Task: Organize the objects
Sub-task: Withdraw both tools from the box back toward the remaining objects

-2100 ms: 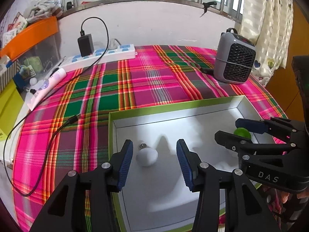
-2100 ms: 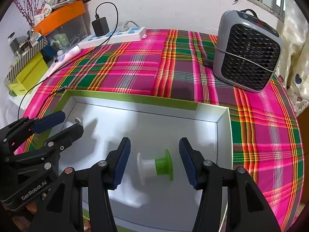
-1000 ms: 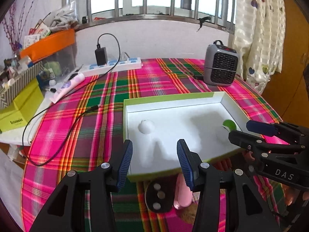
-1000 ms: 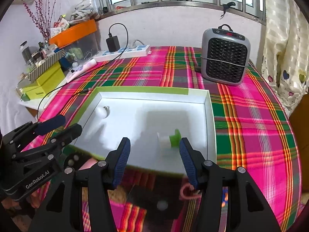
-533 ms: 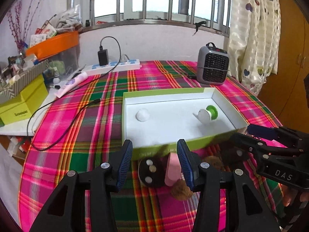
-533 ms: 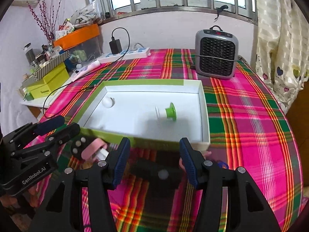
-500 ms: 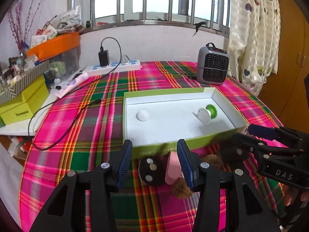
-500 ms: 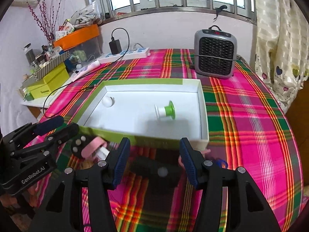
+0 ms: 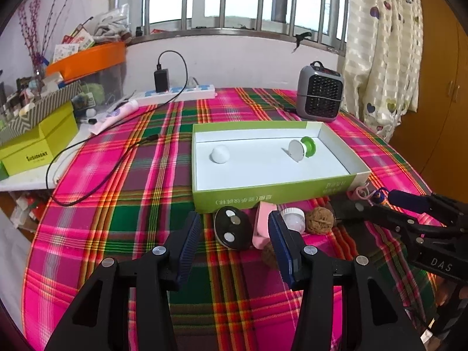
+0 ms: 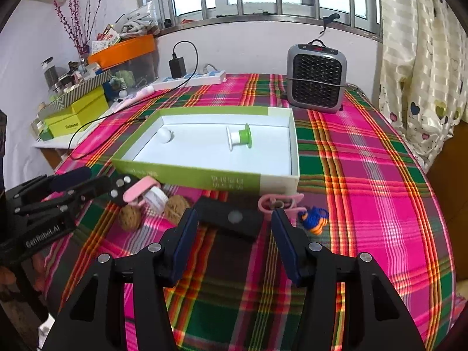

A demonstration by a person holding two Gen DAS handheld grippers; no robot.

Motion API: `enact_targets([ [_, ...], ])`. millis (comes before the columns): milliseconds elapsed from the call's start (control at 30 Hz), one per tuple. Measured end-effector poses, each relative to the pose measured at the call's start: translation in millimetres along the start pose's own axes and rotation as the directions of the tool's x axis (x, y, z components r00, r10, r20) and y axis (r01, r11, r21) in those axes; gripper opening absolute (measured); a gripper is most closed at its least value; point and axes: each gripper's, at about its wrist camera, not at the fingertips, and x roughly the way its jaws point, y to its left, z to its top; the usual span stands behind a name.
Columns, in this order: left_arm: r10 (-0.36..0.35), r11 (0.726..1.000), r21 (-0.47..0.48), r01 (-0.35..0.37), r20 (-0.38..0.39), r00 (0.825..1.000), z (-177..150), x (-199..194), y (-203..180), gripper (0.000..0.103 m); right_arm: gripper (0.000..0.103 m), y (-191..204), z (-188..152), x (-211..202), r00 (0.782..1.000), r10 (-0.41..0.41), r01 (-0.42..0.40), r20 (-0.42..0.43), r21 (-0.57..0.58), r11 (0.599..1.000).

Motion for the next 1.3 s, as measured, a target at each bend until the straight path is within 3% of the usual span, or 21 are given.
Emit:
enact_targets([
  [433,-0.038,0.999,-0.025,0.037,-0.042,0.998,-17.5,4.0,14.8,0.049,0.054,-10.4,-13.4,3.5,0.999,0.028,-0.028,-0.033,0.009,1.0],
  [800,-0.113,0.993,-0.037,0.111,-0.073,0.991,-22.0,12.7,15.0,0.049,0.054,-8.3,0.3,21.4,0.997,0.045,-0.05,-0.064,-0.067,0.997],
  [1300,-0.151,0.988,-0.03,0.149,-0.105,0.983,-23.6,20.7,7.4,0.05,0.054,-6.6,3.4,33.4,0.983,0.139,-0.157,-0.119,-0.154,0.975],
])
